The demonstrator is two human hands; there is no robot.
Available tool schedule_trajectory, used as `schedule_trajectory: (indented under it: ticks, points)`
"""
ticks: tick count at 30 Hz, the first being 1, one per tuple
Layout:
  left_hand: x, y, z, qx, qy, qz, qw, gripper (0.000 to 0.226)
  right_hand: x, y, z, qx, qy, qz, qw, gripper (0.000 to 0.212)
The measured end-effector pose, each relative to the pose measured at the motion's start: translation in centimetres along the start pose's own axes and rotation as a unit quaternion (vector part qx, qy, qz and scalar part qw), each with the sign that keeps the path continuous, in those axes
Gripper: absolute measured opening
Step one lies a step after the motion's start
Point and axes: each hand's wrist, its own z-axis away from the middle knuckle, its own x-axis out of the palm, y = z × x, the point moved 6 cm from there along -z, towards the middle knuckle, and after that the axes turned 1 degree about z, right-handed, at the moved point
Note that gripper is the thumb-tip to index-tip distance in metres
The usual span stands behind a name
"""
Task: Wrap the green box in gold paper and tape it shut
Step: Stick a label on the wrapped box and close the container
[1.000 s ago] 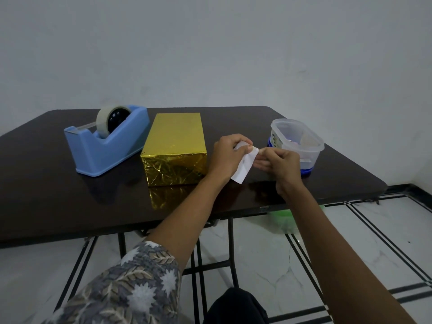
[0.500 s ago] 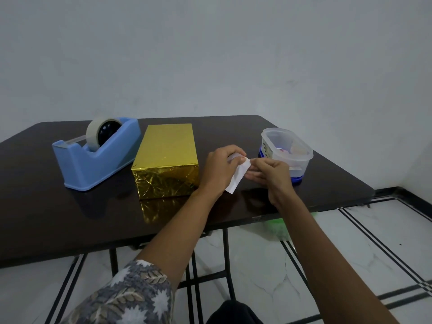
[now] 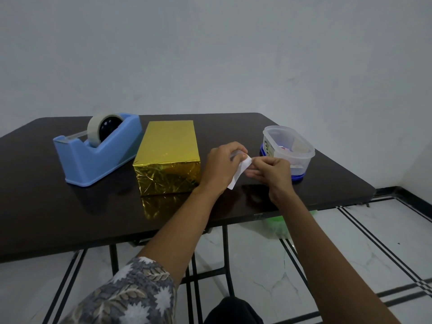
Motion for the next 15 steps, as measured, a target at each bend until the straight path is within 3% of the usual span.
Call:
schedule_trajectory:
  ticks: [7,12,15]
  points:
    - [-0.02,-0.05,-0.07,0.013,-0.002,-0.010,1.000,0.016,0.00,-0.09,-0.05,-0.040,0.018,0.068,0.997,0.011]
    - [-0.19,-0.02,-0.15,0.004,-0.001,-0.004,1.000,0.016,0.17,-0.31,0.09,-0.026,-0.006,0.024,0.999,0.019]
    - [-0.92,-0.32,-0.39,-0.010,0.023,0.035,0.999,0.014,0.09,-0.09,-0.02,0.004,-0.010,-0.033,0.999,0.014]
